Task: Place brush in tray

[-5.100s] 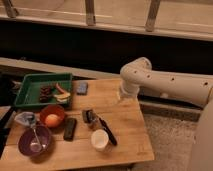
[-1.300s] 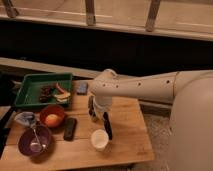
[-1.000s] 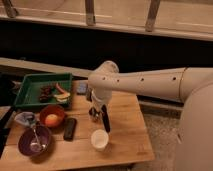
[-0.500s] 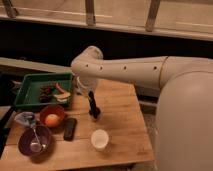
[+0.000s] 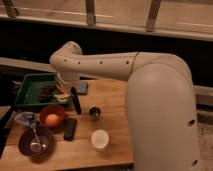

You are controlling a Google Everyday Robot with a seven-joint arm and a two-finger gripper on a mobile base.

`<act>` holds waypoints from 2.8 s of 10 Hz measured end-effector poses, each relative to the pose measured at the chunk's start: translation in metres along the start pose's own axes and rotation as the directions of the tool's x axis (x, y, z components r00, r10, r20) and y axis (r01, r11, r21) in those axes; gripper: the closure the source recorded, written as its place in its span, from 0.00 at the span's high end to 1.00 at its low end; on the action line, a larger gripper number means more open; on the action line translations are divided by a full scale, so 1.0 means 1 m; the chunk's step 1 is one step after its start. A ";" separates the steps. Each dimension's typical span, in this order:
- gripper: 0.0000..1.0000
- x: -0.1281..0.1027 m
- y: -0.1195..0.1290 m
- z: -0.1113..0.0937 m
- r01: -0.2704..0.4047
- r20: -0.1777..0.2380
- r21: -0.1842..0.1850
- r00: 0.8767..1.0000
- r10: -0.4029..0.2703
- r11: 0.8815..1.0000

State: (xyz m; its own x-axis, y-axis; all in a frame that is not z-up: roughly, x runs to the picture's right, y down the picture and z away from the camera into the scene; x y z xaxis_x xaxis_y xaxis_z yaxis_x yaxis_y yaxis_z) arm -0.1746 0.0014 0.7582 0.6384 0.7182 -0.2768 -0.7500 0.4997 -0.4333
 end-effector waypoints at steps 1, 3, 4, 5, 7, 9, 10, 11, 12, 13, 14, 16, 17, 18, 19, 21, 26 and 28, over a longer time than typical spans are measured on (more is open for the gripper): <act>0.11 0.001 -0.006 0.000 -0.003 0.001 0.009 1.000 0.003 1.000; 0.11 0.001 -0.003 0.000 -0.003 0.000 0.005 1.000 0.003 1.000; 0.11 0.001 -0.002 0.000 -0.003 -0.001 0.003 1.000 0.003 1.000; 0.11 0.002 -0.003 0.001 -0.002 -0.004 0.004 1.000 0.002 1.000; 0.11 0.012 -0.008 0.005 -0.023 0.004 0.013 1.000 0.023 1.000; 0.11 0.014 -0.020 0.002 -0.036 0.028 0.022 0.999 0.036 0.999; 0.11 0.006 -0.021 -0.001 -0.036 0.044 0.021 0.998 0.035 0.999; 0.11 -0.005 -0.021 -0.002 -0.028 0.058 0.024 0.998 0.027 0.999; 0.11 -0.023 -0.019 -0.004 -0.017 0.075 0.028 0.997 0.015 0.999; 0.11 -0.043 -0.015 -0.005 -0.006 0.091 0.028 0.996 0.004 1.000; 0.11 -0.067 -0.008 -0.005 0.007 0.109 0.025 0.994 -0.010 1.000; 0.11 -0.107 -0.002 -0.006 0.022 0.155 0.009 0.988 -0.023 1.000; 0.11 -0.121 -0.001 -0.007 0.027 0.179 -0.002 0.983 -0.026 1.000; 0.11 -0.129 0.001 -0.008 0.030 0.196 -0.009 0.980 -0.028 1.000; 0.11 -0.138 0.004 -0.009 0.034 0.224 -0.027 0.974 -0.027 0.999; 0.11 -0.149 0.009 -0.006 0.040 0.266 -0.061 0.964 -0.023 0.997; 0.11 -0.153 0.015 0.017 0.032 0.334 -0.107 0.943 0.006 0.994; 0.11 -0.157 0.010 0.025 0.015 0.364 -0.124 0.931 0.031 0.992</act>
State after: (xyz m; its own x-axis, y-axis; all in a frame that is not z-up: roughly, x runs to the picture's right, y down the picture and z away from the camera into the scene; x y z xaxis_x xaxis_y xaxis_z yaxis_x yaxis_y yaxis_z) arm -0.2869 -0.0948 0.8186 0.5078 0.8605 0.0414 -0.7131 0.4468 -0.5403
